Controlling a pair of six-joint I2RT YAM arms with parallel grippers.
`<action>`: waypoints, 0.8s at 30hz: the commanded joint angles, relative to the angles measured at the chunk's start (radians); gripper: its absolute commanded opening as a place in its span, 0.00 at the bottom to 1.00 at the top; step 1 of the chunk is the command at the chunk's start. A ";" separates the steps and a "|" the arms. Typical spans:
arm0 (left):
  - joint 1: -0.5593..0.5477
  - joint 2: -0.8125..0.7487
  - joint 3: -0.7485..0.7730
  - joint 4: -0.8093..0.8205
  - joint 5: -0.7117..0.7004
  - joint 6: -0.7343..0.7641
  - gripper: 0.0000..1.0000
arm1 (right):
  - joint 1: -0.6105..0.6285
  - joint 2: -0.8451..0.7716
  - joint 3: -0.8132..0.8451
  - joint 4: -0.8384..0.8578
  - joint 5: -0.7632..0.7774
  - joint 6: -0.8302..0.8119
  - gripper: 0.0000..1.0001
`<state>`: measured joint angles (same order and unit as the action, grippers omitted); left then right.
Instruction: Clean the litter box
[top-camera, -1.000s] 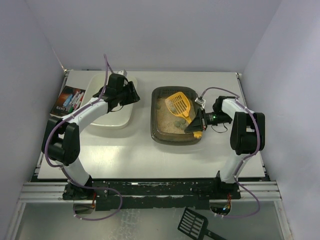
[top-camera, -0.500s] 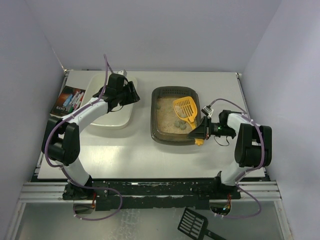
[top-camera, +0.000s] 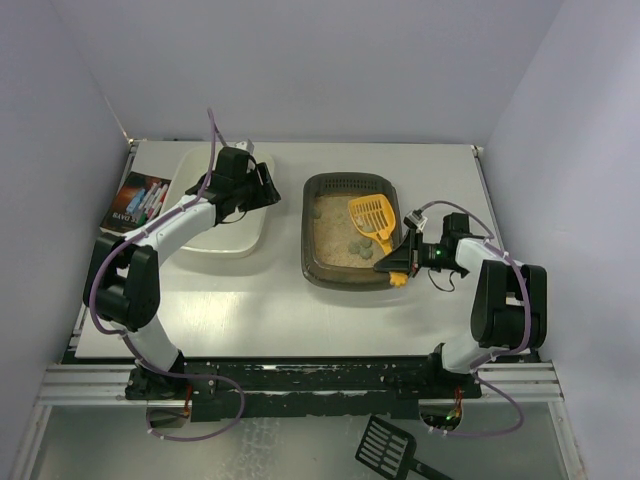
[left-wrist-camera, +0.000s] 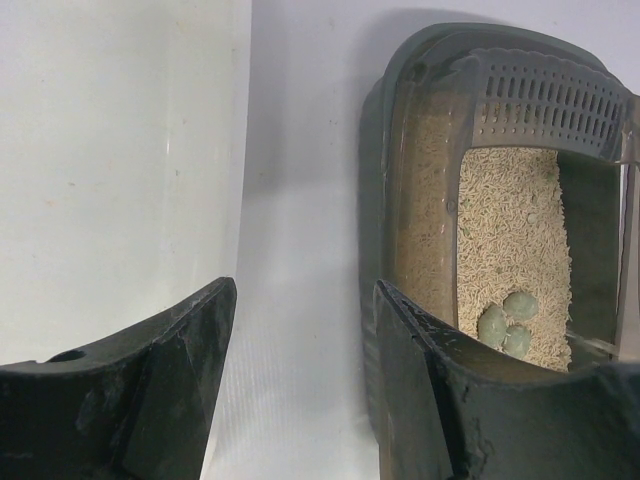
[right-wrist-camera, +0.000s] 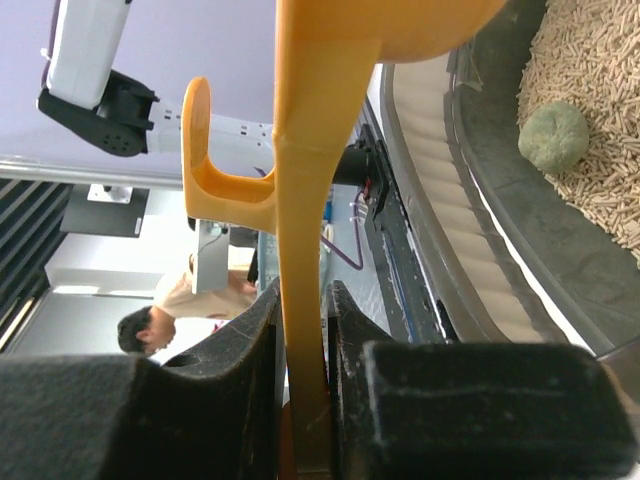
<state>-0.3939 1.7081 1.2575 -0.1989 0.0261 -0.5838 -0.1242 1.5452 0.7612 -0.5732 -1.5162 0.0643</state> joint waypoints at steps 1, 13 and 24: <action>0.006 0.001 0.015 0.014 0.013 -0.001 0.68 | 0.004 -0.019 0.034 -0.047 -0.038 -0.047 0.00; 0.006 0.018 0.034 0.007 0.052 0.005 0.71 | 0.018 0.017 0.151 -0.118 0.281 -0.075 0.00; 0.006 -0.010 0.008 0.028 0.026 0.023 0.73 | 0.051 -0.053 0.400 -0.356 0.663 -0.201 0.00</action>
<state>-0.3939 1.7168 1.2594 -0.1982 0.0475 -0.5758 -0.0940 1.5539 1.1004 -0.8379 -1.0344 -0.0887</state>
